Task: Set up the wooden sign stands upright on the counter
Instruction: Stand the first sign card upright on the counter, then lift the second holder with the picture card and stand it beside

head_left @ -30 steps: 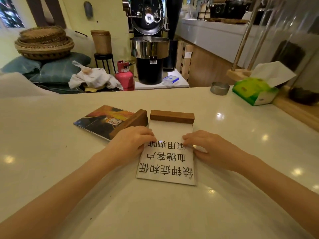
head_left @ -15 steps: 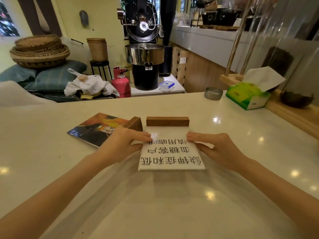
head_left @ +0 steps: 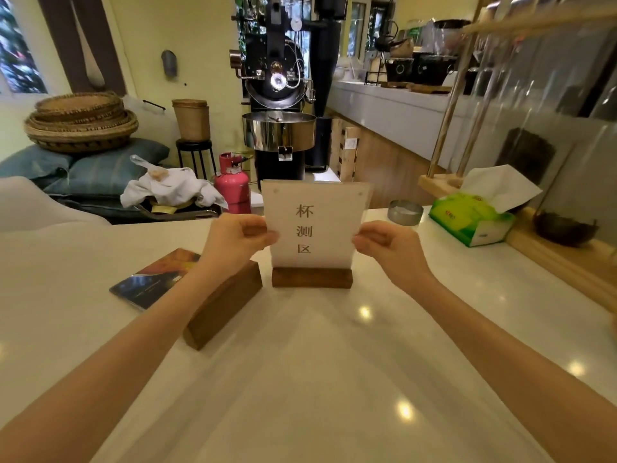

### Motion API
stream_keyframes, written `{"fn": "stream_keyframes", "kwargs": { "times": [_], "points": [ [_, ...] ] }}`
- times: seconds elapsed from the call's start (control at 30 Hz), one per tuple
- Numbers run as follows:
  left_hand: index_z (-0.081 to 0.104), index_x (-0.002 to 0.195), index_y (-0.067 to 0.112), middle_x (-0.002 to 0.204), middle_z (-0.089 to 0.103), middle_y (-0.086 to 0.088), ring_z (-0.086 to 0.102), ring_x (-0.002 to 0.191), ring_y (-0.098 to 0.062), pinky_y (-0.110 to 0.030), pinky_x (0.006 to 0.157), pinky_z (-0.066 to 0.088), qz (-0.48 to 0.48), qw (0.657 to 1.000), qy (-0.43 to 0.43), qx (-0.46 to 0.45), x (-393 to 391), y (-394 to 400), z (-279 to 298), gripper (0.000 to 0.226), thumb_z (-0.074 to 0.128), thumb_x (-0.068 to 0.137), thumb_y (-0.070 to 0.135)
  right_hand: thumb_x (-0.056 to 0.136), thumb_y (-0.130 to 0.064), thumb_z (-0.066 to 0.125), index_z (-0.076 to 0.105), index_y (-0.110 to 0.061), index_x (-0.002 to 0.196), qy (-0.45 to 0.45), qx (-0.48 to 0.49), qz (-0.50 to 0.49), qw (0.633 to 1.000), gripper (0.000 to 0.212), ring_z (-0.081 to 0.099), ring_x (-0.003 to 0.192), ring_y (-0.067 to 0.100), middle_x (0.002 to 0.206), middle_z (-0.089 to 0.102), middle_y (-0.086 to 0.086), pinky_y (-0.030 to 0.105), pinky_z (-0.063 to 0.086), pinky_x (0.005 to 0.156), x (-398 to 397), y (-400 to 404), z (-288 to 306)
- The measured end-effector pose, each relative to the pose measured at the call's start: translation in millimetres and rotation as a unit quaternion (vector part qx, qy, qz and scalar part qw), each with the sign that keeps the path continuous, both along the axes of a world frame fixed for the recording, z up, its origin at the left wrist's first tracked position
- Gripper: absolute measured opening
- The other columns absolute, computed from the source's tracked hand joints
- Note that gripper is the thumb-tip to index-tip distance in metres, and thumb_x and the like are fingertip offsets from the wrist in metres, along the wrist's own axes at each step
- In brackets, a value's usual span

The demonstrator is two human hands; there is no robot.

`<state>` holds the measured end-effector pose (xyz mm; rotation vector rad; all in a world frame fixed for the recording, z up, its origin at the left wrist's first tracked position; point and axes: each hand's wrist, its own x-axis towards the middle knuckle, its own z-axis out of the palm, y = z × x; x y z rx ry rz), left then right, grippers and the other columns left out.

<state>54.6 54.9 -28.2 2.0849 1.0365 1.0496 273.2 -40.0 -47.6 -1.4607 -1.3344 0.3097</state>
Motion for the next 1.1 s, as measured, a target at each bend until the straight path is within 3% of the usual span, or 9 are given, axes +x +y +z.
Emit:
{"fn": "stream_keyframes", "kwargs": {
  "times": [0.07, 0.2, 0.3, 0.37, 0.5, 0.67, 0.8, 1.0, 1.1],
  "points": [
    [0.067, 0.098, 0.007, 0.088, 0.066, -0.003, 0.060, 0.068, -0.007, -0.020, 0.065, 0.050, 0.009, 1.000, -0.001, -0.003, 5, 9, -1, 0.022, 0.066, 0.076, 0.012, 0.079, -0.006, 0.065, 0.067, -0.006, 0.096, 0.017, -0.011, -0.004, 1.000, 0.017, 0.066, 0.079, 0.019, 0.090, 0.068, 0.005, 0.029, 0.055, 0.080, 1, 8, 2],
    [0.065, 0.100, 0.007, 0.092, 0.067, -0.005, 0.062, 0.071, -0.014, -0.023, 0.066, 0.052, 0.023, 1.000, 0.003, 0.013, 13, 18, -5, 0.022, 0.064, 0.078, 0.013, 0.080, -0.006, 0.063, 0.065, -0.002, 0.101, 0.051, -0.019, 0.006, 0.998, 0.022, 0.065, 0.075, 0.011, 0.091, 0.067, 0.006, 0.016, 0.057, 0.070, 5, 20, 0],
    [0.064, 0.103, 0.007, 0.090, 0.065, -0.001, 0.061, 0.069, -0.011, -0.020, 0.064, 0.050, 0.037, 0.999, 0.004, 0.023, 17, 20, -6, 0.024, 0.063, 0.079, 0.014, 0.081, -0.005, 0.063, 0.065, -0.002, 0.102, 0.062, -0.024, 0.004, 0.998, 0.022, 0.065, 0.077, 0.018, 0.091, 0.067, 0.005, 0.026, 0.058, 0.075, 8, 25, 0],
    [0.064, 0.104, 0.008, 0.090, 0.064, -0.001, 0.061, 0.070, -0.011, -0.019, 0.064, 0.050, 0.037, 0.999, 0.008, 0.021, 17, 21, -6, 0.025, 0.063, 0.080, 0.015, 0.081, -0.007, 0.063, 0.065, -0.002, 0.103, 0.058, -0.029, 0.003, 0.998, 0.023, 0.065, 0.077, 0.018, 0.091, 0.066, 0.004, 0.022, 0.058, 0.073, 8, 26, -1],
    [0.064, 0.103, 0.008, 0.096, 0.070, -0.010, 0.065, 0.077, -0.024, -0.034, 0.071, 0.055, 0.029, 1.000, 0.003, 0.004, 16, 20, -4, 0.025, 0.063, 0.079, 0.014, 0.082, -0.010, 0.062, 0.065, -0.003, 0.104, 0.044, -0.042, -0.003, 0.998, 0.023, 0.065, 0.078, 0.016, 0.091, 0.067, 0.004, 0.012, 0.054, 0.068, 8, 26, 0],
    [0.062, 0.109, 0.011, 0.109, 0.068, -0.010, 0.064, 0.089, -0.023, -0.033, 0.076, 0.053, -0.001, 0.998, 0.040, -0.050, 9, 21, 3, 0.029, 0.060, 0.081, 0.020, 0.080, -0.017, 0.065, 0.068, -0.006, 0.097, -0.037, -0.075, -0.036, 0.996, 0.020, 0.066, 0.076, 0.018, 0.085, 0.069, 0.005, 0.027, 0.055, 0.077, 7, 19, 2],
    [0.056, 0.117, 0.016, 0.113, 0.064, -0.002, 0.060, 0.097, -0.016, -0.032, 0.080, 0.052, 0.003, 0.993, 0.065, -0.100, -19, 17, 13, 0.036, 0.059, 0.082, 0.027, 0.081, -0.021, 0.065, 0.069, -0.006, 0.090, -0.085, -0.120, -0.083, 0.986, 0.018, 0.066, 0.065, 0.018, 0.074, 0.067, 0.005, 0.031, 0.055, 0.075, -2, 5, -5],
    [0.063, 0.103, 0.011, 0.093, 0.067, -0.005, 0.065, 0.088, -0.019, -0.033, 0.081, 0.053, 0.021, 0.979, 0.089, -0.183, -75, 7, 22, 0.023, 0.058, 0.083, 0.020, 0.077, -0.013, 0.068, 0.068, -0.015, 0.072, -0.043, -0.142, 0.060, 0.987, 0.006, 0.070, 0.061, 0.022, 0.073, 0.070, 0.004, 0.030, 0.061, 0.065, -50, 7, 8],
    [0.065, 0.097, 0.007, 0.081, 0.068, -0.004, 0.066, 0.075, -0.014, -0.020, 0.057, 0.055, 0.065, 0.971, 0.087, -0.213, -95, 2, 20, 0.019, 0.060, 0.082, 0.018, 0.079, -0.013, 0.066, 0.067, -0.014, 0.081, -0.020, -0.096, 0.126, 0.987, 0.003, 0.068, 0.060, 0.012, 0.073, 0.067, -0.002, 0.018, 0.058, 0.060, -85, 22, 22]
  ]
}}
